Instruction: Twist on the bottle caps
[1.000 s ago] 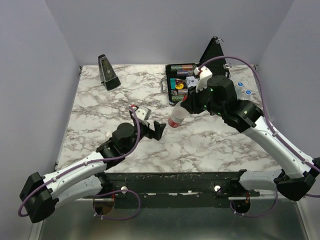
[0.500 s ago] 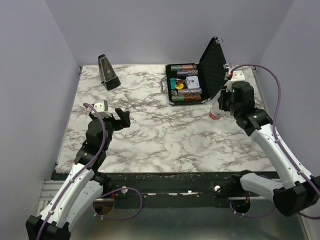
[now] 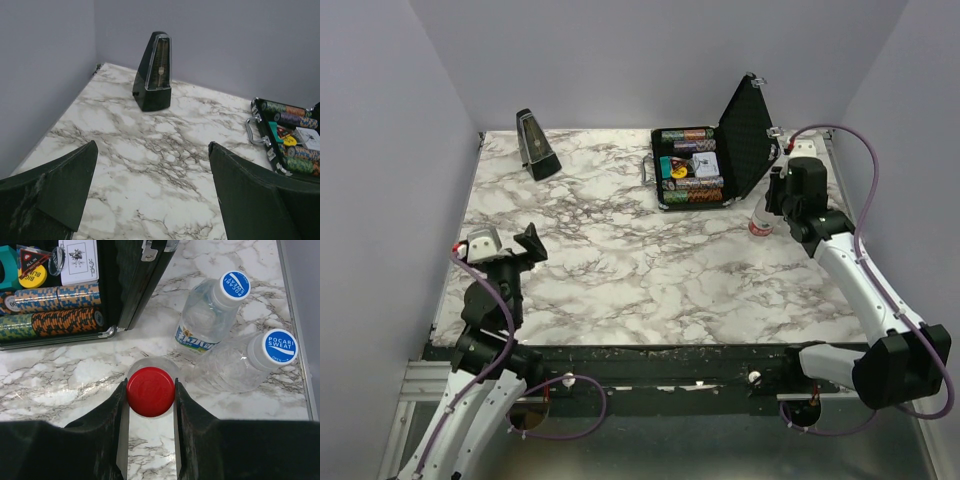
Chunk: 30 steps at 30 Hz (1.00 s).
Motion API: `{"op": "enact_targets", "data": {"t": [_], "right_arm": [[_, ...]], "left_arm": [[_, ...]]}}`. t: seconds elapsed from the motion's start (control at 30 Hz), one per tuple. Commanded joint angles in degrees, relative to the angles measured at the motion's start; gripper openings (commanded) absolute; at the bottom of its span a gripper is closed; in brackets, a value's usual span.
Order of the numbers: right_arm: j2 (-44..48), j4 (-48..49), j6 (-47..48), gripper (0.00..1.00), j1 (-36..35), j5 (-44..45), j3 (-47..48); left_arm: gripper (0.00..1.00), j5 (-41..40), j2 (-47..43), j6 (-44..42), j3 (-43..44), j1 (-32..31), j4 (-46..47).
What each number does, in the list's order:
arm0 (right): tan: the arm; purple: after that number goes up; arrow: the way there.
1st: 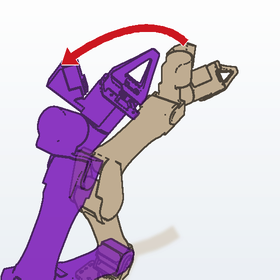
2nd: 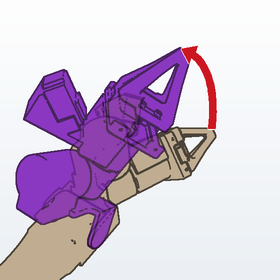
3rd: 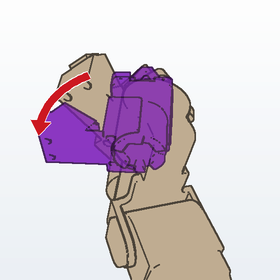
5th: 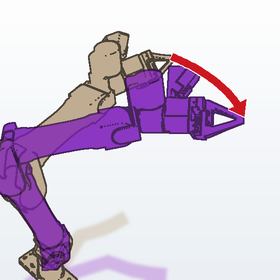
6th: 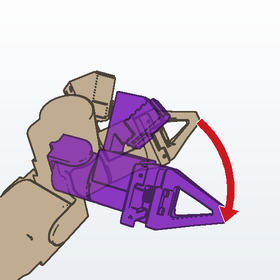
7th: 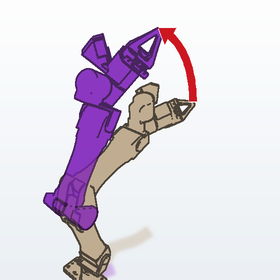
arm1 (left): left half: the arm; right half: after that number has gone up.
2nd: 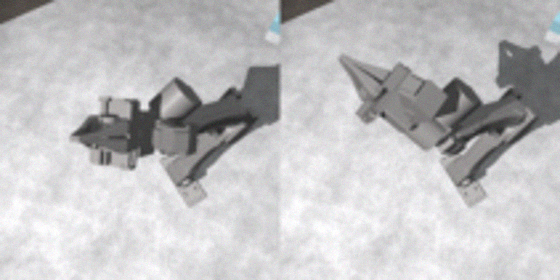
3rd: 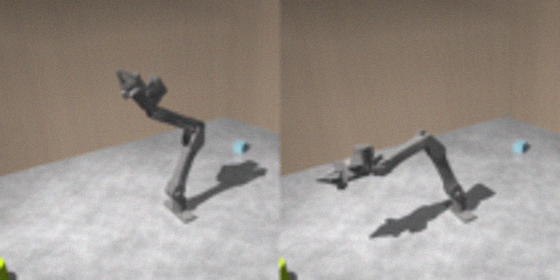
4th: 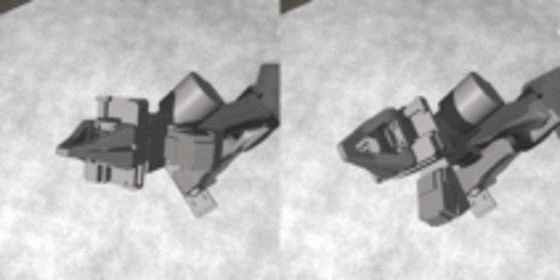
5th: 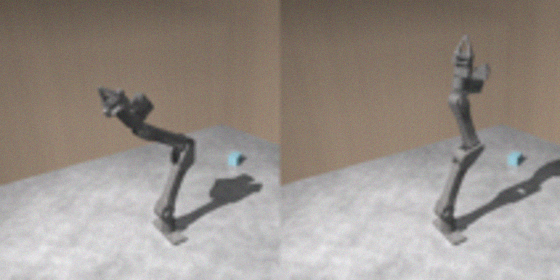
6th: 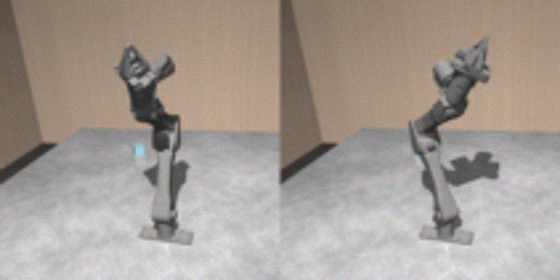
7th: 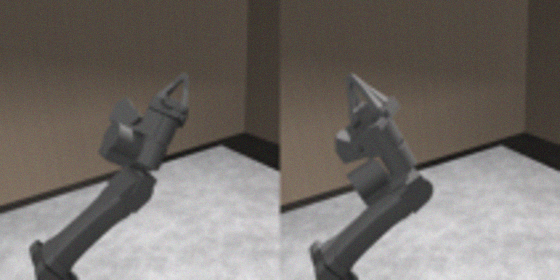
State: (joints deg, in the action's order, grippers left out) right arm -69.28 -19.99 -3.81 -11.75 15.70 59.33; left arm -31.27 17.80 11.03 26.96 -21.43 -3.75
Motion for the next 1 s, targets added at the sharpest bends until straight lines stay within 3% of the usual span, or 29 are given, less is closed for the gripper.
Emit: {"op": "enact_targets", "data": {"t": [0.0, 0.17, 0.4, 0.67, 0.97], "right_arm": [[-1.7, 0.1, 0.0, 0.09, 1.0, -2.3, 0.8], [-3.3, -1.8, -0.6, 0.14, 1.6, -3.3, 2.1], [-4.0, -3.5, -0.6, 0.31, 1.8, -4.1, 4.1], [-4.2, -3.9, -0.2, 0.36, 2.3, -4.0, 4.9], [-3.9, -4.2, 0.0, 0.50, 2.7, -4.5, 5.2]], "left_arm": [[0.99, -0.4, -7.4, -5.5, -3.2, 0.2, 1.2], [0.99, 2.6, -8.2, -8.6, -4.6, 0.2, 0.8], [0.99, 4.1, -7.4, -8.7, -4.8, 0.1, 0.6], [0.99, 4.8, -7.4, -8.8, -4.9, 0.2, 0.4], [0.99, 5.7, -7.4, -8.7, -4.7, 0.1, 0.4]]}}
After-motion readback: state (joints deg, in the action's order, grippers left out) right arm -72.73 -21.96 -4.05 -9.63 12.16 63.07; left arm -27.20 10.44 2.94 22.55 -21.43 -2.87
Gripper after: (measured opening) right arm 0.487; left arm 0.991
